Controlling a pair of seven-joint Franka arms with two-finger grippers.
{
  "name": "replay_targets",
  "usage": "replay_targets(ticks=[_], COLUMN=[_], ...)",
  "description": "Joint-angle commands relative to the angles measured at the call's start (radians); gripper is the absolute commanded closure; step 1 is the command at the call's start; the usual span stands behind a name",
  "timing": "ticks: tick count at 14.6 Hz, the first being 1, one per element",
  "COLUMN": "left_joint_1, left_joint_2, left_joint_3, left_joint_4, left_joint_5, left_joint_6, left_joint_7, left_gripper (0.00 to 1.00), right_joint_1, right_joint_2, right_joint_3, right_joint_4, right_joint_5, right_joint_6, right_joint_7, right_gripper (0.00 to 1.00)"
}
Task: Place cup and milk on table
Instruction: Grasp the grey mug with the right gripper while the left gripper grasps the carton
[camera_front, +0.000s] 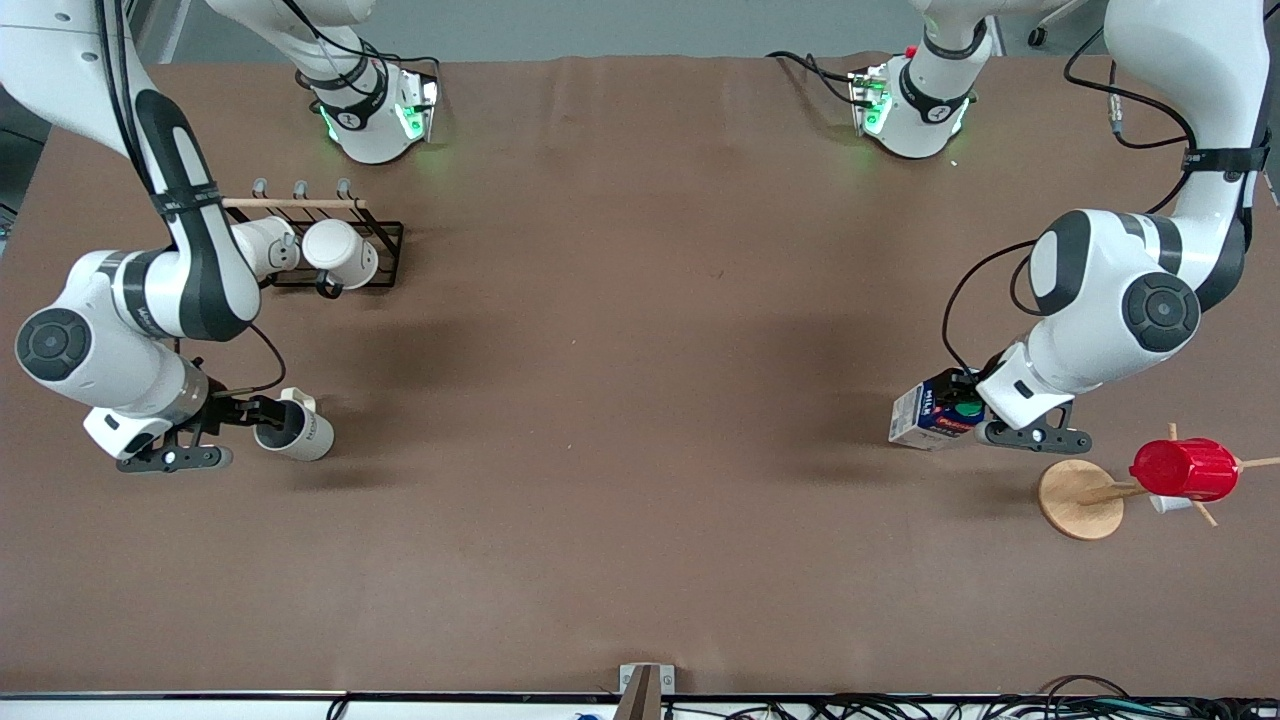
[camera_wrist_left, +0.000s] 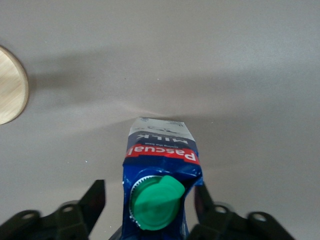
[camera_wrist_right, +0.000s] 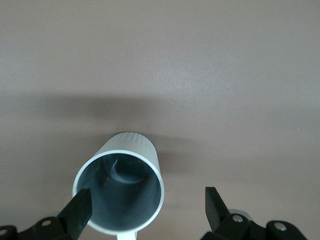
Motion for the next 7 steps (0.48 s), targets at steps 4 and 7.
replay_targets(ticks=[4,7], left_joint_1=[-0.002,-0.002], left_joint_2=[-0.004,-0.007], left_joint_3=[-0.008,-0.009], left_joint_4=[-0.001,0.002], left_joint_5=[0.014,0.015], left_joint_6=[-0.002,-0.004], left_joint_7=[-0.02,-0.043], left_gripper=[0.53,0.61], right_joint_1=[-0.015,-0.016], right_joint_2=[-0.005,0.018], right_joint_3=[0.011,0.011], right_joint_4=[-0.118,-0.12], right_joint_5=[-0.022,-0.022], right_joint_6=[0.17,0.197], right_joint_7=[-0.012,-0.012], right_gripper=[0.07,0.22])
